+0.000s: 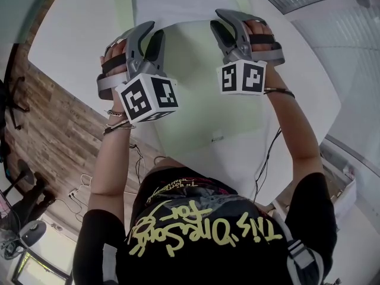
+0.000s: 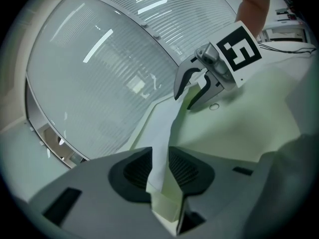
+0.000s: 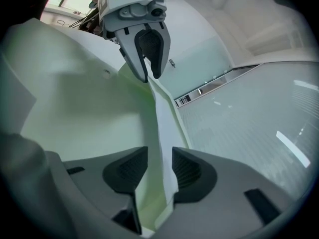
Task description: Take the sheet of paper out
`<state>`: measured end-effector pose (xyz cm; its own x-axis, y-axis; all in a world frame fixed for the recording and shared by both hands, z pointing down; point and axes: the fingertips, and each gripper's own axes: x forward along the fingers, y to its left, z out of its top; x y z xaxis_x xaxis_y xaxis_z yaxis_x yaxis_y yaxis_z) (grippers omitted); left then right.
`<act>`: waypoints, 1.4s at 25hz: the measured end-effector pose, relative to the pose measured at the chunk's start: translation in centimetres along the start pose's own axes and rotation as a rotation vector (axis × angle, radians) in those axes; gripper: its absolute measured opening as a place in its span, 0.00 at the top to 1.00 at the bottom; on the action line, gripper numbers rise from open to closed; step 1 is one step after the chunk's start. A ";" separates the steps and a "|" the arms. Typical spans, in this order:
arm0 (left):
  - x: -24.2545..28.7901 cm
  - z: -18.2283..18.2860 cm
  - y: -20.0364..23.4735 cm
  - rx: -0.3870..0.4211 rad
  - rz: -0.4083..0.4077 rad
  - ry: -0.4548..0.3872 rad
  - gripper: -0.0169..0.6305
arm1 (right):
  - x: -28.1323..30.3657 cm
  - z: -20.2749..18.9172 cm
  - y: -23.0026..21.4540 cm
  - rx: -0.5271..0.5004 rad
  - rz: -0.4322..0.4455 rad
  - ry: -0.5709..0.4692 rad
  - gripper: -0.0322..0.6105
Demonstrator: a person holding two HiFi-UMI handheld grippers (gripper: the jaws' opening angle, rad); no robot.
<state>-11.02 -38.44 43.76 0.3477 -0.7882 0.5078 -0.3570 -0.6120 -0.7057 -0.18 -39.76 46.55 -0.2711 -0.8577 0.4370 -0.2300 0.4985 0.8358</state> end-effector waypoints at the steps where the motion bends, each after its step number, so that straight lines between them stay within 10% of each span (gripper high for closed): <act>1: 0.0 0.1 0.0 0.004 0.000 -0.002 0.82 | 0.0 0.0 -0.1 0.000 -0.001 0.001 0.71; 10: 0.6 -0.1 -0.9 0.026 -0.009 -0.003 0.94 | 0.4 0.0 0.4 -0.038 -0.036 -0.010 0.92; 35: -1.1 0.3 -2.3 0.032 -0.050 0.005 0.96 | -1.6 0.0 1.2 -0.035 -0.028 0.001 0.94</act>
<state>-10.29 -36.16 44.65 0.3597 -0.7573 0.5451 -0.3112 -0.6482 -0.6950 -0.01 -37.78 46.88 -0.2645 -0.8713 0.4134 -0.2048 0.4696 0.8588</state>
